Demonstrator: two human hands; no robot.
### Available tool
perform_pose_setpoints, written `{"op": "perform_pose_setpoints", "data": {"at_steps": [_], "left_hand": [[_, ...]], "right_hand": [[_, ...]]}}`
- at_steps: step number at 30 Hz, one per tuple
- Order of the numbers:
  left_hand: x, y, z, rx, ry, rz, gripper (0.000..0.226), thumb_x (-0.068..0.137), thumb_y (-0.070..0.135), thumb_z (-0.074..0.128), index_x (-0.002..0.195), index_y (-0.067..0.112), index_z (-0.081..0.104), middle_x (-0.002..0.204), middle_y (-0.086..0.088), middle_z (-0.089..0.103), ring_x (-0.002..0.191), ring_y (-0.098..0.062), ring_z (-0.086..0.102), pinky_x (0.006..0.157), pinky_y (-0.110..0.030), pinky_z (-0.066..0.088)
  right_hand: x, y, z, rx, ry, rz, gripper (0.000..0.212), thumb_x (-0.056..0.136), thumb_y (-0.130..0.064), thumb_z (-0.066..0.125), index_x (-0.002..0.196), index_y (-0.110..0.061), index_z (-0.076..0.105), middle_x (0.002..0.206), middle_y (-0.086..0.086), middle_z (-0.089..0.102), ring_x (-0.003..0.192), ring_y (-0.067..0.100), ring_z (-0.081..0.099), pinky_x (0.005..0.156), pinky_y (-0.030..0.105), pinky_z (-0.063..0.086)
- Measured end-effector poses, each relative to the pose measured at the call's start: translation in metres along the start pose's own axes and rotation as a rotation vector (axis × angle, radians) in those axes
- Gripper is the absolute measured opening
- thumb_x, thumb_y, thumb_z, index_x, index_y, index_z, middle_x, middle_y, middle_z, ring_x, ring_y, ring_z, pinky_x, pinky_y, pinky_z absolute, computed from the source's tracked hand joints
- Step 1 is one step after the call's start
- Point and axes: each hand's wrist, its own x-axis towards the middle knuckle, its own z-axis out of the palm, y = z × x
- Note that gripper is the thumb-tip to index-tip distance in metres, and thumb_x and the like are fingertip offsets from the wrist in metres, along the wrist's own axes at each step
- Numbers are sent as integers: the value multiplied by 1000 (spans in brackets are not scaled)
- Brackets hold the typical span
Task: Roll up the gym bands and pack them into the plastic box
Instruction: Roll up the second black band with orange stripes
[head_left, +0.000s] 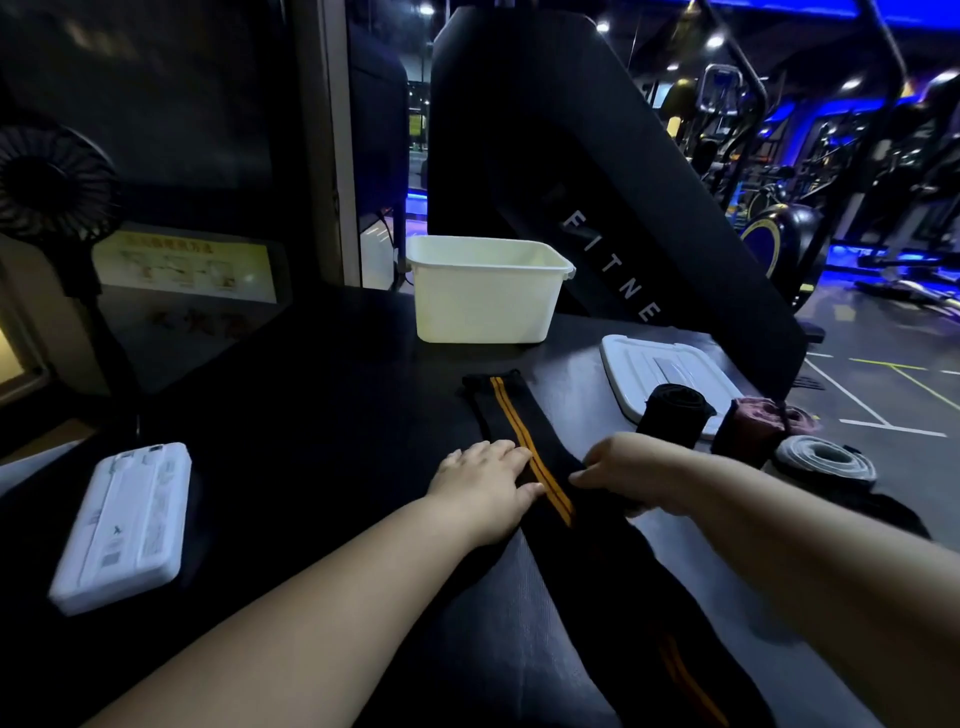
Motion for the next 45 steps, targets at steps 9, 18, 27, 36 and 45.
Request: {"op": "perform_pose_setpoints", "data": {"at_steps": [9, 18, 27, 36, 45], "left_hand": [[38, -6, -14, -43, 131, -64, 42, 100, 45, 43, 140, 31, 42, 149, 3, 35, 136, -24, 29, 110, -41, 24], [63, -12, -3, -77, -39, -81, 56, 101, 55, 22, 152, 32, 23, 161, 11, 19, 150, -18, 5, 120, -50, 3], [64, -10, -4, -205, 25, -74, 51, 105, 41, 30, 153, 29, 22, 160, 0, 23, 150, -16, 7, 120, -43, -4], [68, -13, 3, -135, 0, -34, 49, 106, 39, 25, 153, 27, 22, 162, 5, 16, 150, -14, 6, 122, -43, 0], [24, -20, -14, -286, -30, 11, 48, 93, 48, 55, 138, 32, 50, 143, 8, 45, 136, -17, 35, 112, -42, 34]], "right_hand": [[30, 3, 23, -91, 395, 11, 33, 92, -39, 61, 93, -7, 70, 97, 10, 71, 94, 27, 65, 70, 26, 42], [59, -1, 21, -54, 562, 51, 39, 94, -45, 52, 124, -20, 53, 116, 7, 64, 110, 28, 59, 77, 32, 42], [75, 7, 23, -194, 429, -85, 54, 101, -43, 33, 151, -21, 29, 154, 5, 32, 142, 29, 17, 114, 36, 16], [78, 8, 24, -251, 357, -93, 62, 101, -51, 29, 154, -19, 22, 160, 4, 20, 146, 29, 10, 117, 38, 10], [11, 34, 12, -184, 279, -399, 43, 84, -49, 67, 126, -37, 61, 140, 1, 44, 134, 18, 36, 112, 28, 28]]}}
